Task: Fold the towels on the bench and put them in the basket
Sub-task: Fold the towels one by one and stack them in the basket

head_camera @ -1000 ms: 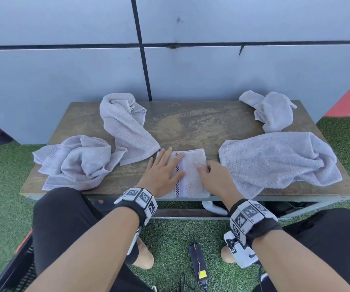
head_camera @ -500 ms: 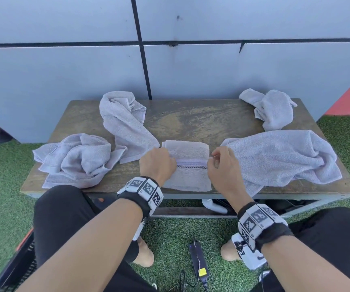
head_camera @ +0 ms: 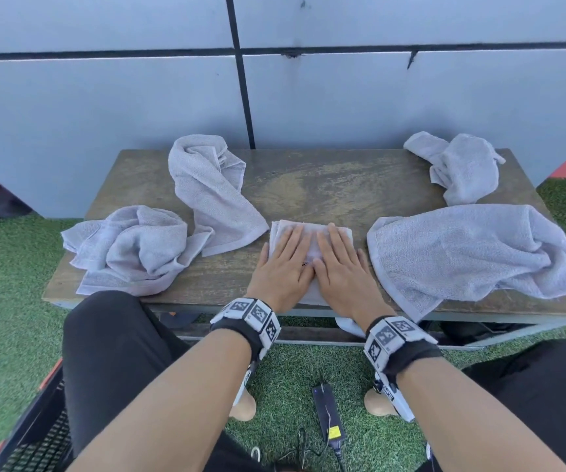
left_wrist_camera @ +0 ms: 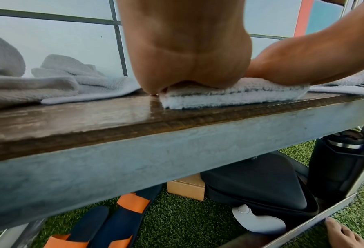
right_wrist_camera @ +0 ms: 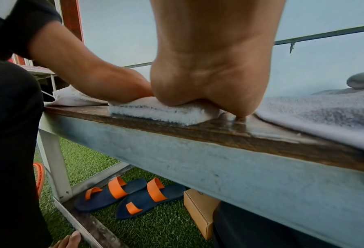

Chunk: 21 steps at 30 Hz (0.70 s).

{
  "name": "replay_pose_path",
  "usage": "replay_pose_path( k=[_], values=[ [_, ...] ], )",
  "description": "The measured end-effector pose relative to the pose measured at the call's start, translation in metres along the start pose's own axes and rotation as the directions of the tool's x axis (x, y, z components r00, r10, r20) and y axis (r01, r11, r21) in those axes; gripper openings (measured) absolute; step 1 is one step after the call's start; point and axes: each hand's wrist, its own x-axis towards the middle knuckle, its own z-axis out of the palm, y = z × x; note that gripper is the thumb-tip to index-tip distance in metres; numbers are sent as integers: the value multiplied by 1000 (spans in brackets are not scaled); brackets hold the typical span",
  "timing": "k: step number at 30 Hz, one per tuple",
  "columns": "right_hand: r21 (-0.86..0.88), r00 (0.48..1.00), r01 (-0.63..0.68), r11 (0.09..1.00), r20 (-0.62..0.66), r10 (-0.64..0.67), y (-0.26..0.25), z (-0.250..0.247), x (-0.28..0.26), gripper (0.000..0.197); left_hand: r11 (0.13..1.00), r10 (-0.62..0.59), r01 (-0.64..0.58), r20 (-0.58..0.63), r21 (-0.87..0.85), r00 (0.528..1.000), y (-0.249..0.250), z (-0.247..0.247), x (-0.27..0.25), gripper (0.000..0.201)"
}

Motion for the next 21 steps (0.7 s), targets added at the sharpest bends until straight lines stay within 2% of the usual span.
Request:
replay_pose_path(
  k=[7,13,16,18,21],
  values=[
    [-10,999,-36,999,33,36,1,1,-1,64,995,-94,89,-119,-49,988,-1,7,-4,63],
    [144,995,-95,985,53,88,6,1,-6,78,982,-177,164,-158,-92,971,4,10,-10,65],
    [197,994,-106,975,41,100,10,0,-11,86,950,-285,242,-228,-199,931,9,10,-19,72],
    [264,991,-131,956,32,127,10,-2,-15,90,923,-361,310,-232,-228,903,12,8,-24,77],
    [332,989,-131,934,-15,144,4,-5,-22,86,914,-404,372,-277,-164,872,17,0,-26,59]
  ],
)
